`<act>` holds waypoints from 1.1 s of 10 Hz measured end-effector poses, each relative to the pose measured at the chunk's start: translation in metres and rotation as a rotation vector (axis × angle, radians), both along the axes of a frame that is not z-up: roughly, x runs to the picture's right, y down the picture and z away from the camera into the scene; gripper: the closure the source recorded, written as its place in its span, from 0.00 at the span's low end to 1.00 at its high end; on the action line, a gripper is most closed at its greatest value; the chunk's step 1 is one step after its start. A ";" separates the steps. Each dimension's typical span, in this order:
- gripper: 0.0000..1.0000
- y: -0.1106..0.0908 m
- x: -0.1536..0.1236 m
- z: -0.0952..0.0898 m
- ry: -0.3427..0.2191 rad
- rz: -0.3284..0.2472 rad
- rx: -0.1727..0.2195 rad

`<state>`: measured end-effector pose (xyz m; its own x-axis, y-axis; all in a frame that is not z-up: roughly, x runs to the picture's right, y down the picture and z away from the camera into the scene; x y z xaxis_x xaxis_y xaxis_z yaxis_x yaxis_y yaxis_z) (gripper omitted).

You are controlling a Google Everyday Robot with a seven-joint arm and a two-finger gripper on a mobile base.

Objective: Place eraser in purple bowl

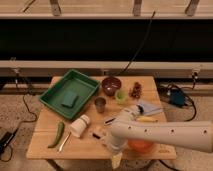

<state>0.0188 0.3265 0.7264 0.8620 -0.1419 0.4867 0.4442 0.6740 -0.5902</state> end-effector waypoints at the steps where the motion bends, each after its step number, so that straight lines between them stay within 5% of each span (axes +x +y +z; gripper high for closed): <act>1: 0.20 -0.005 0.005 0.000 0.008 0.007 0.005; 7: 0.20 -0.052 0.021 -0.008 0.001 0.133 0.036; 11: 0.20 -0.072 0.010 0.015 0.005 0.224 0.023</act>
<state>0.0284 0.2543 0.7411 0.8755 0.0418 0.4814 0.2794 0.7690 -0.5750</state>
